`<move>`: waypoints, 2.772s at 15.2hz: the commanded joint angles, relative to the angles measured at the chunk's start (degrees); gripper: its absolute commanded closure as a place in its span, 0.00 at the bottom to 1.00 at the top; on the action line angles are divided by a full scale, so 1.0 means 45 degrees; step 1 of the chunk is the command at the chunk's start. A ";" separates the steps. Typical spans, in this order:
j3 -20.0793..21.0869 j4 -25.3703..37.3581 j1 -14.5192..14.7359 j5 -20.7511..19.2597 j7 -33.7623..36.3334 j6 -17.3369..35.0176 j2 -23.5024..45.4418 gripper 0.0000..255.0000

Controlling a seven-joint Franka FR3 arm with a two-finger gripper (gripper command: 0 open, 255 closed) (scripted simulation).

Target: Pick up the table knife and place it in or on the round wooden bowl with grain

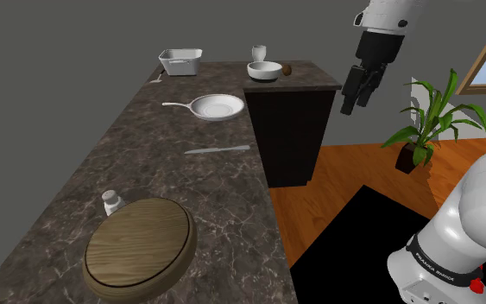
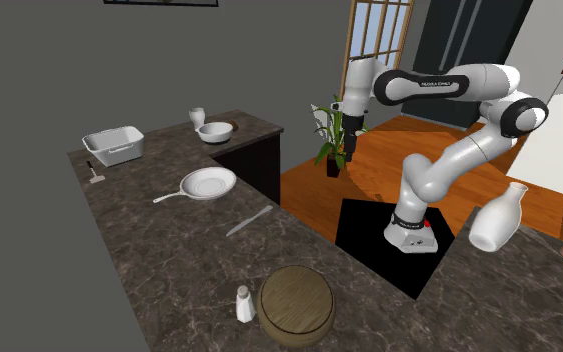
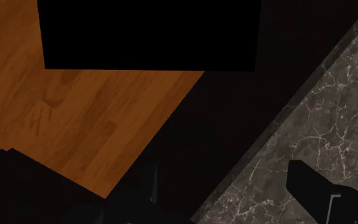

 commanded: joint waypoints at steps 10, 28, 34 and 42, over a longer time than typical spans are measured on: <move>-0.0278 0.1335 0.0913 -0.0493 -0.2770 0.3042 0.4436 0.00; 0.0424 0.7321 0.2223 -0.1283 -0.7080 0.5776 1.3067 0.00; 0.0796 0.9799 0.2635 -0.1809 -0.8035 0.5809 1.5532 0.00; 0.0767 0.9294 0.2629 -0.1857 -0.8003 0.6874 1.6092 0.00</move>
